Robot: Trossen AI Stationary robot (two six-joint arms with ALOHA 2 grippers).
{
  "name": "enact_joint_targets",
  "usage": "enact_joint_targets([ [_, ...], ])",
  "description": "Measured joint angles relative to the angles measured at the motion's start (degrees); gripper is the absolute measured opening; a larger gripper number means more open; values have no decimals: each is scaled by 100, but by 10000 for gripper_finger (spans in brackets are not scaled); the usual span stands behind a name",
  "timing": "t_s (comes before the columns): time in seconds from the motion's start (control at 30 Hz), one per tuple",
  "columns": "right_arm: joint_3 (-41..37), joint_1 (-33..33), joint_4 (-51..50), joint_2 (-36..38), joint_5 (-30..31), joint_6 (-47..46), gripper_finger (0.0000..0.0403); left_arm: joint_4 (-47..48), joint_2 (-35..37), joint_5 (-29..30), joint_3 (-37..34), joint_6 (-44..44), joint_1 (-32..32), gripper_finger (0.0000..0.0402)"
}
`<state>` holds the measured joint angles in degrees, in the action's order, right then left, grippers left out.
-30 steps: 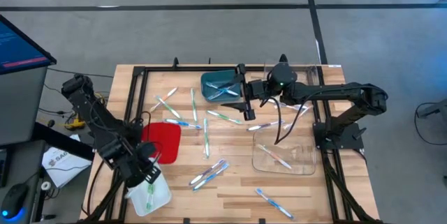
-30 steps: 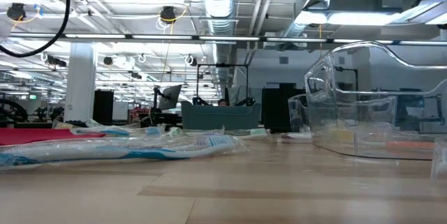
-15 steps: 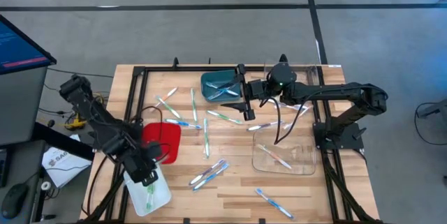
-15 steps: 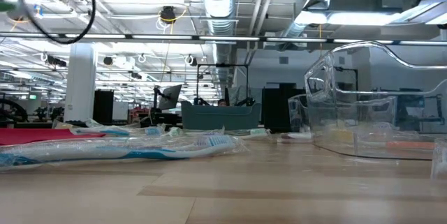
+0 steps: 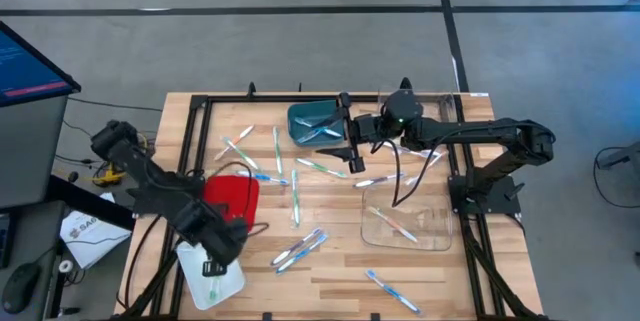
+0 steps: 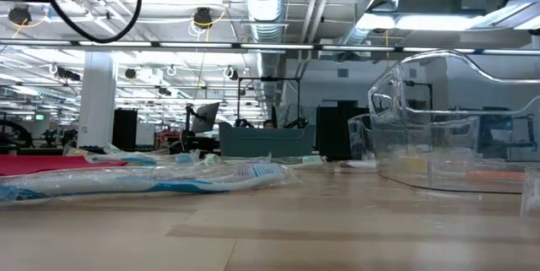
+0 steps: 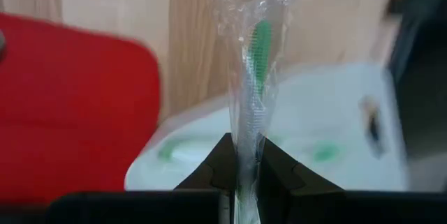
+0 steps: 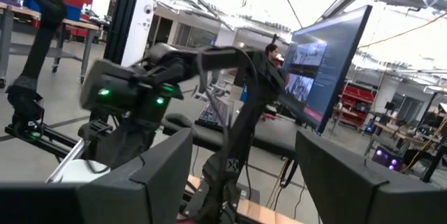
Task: Pick & Place Toothbrushes
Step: Put the green toothbrush into the white bin
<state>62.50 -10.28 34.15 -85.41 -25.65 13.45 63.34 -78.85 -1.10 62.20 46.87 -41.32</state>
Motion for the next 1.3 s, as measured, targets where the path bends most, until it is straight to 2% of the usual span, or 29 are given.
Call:
enact_joint_targets([
  [0.1,0,-35,-119,0,0,-1,249,419,-429,-79,318,-344,-46,18],
  [0.23,0,-57,-182,0,1,-116,249,514,-583,58,428,-606,-202,25],
  [0.33,0,-76,-205,0,2,-228,249,517,-574,203,428,-562,-332,27],
  [0.5,0,-52,-255,2,2,-364,249,508,-549,408,430,-19,-457,17],
  [0.8,0,13,-342,2,2,-453,249,369,-11,1279,657,3174,-369,17],
  [0.97,0,13,-404,2,2,-514,249,196,193,1863,661,5150,-648,17],
  [1.17,0,-104,-503,2,2,-559,249,3,-177,1871,659,6451,-1123,17],
  [1.3,0,-197,-432,2,2,-560,249,51,-464,1903,655,6831,-1253,17],
])
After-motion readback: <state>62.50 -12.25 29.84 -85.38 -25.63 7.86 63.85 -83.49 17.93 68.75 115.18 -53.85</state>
